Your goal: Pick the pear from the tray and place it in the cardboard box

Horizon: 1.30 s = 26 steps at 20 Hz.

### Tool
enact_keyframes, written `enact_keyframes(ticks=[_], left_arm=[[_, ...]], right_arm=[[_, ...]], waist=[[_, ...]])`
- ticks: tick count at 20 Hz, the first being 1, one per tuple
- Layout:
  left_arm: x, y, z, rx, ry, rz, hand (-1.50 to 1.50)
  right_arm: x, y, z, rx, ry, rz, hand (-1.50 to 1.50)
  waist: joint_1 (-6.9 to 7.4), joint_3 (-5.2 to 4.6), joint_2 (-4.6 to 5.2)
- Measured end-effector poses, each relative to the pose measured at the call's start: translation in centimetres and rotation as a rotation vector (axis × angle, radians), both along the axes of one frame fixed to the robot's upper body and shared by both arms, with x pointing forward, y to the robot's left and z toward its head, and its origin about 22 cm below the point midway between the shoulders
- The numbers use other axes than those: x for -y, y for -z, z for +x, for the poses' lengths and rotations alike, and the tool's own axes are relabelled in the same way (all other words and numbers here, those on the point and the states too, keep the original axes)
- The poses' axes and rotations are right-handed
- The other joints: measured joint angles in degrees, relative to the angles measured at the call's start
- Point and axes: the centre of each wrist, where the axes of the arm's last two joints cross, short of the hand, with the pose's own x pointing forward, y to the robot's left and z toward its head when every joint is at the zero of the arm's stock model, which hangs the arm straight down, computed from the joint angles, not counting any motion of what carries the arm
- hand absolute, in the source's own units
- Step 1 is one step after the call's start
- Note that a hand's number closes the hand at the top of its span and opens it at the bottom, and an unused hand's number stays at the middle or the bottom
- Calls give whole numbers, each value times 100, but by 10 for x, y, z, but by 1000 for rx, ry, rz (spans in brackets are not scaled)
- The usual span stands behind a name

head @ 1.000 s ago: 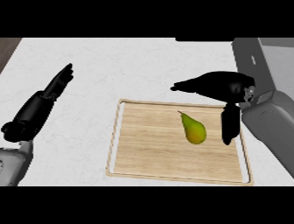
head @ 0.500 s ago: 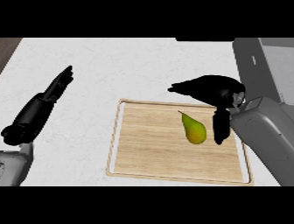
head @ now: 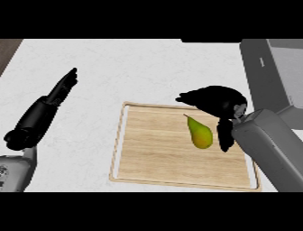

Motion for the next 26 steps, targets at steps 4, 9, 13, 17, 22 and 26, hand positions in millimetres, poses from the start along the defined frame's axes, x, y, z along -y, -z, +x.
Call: enact_keyframes(ticks=[4, 9, 13, 17, 22, 26], left_arm=[[-2, -4, 3, -1, 2, -3, 0], [-3, -7, 8, -5, -2, -3, 0], [0, -2, 4, -1, -3, -7, 0], [6, -3, 4, 0, -3, -3, 0], [-2, -5, 4, -4, -4, -1, 0], [-2, 2, 2, 1, -4, -3, 0]], right_arm=[[-7, 10, 6, -17, -9, 8, -150], [-10, 28, 5, -39, -13, 11, -150], [-11, 41, 3, -36, -1, -14, -150], [-10, 50, 5, -25, 8, -42, -150], [-5, 65, 6, -44, 22, -43, -150], [2, 76, 8, -39, -12, -24, 150]], waist=[[0, 0, 2], [-5, 0, 2], [-9, 0, 0], [-8, 0, 1], [-2, 0, 2], [-6, -8, -7]])
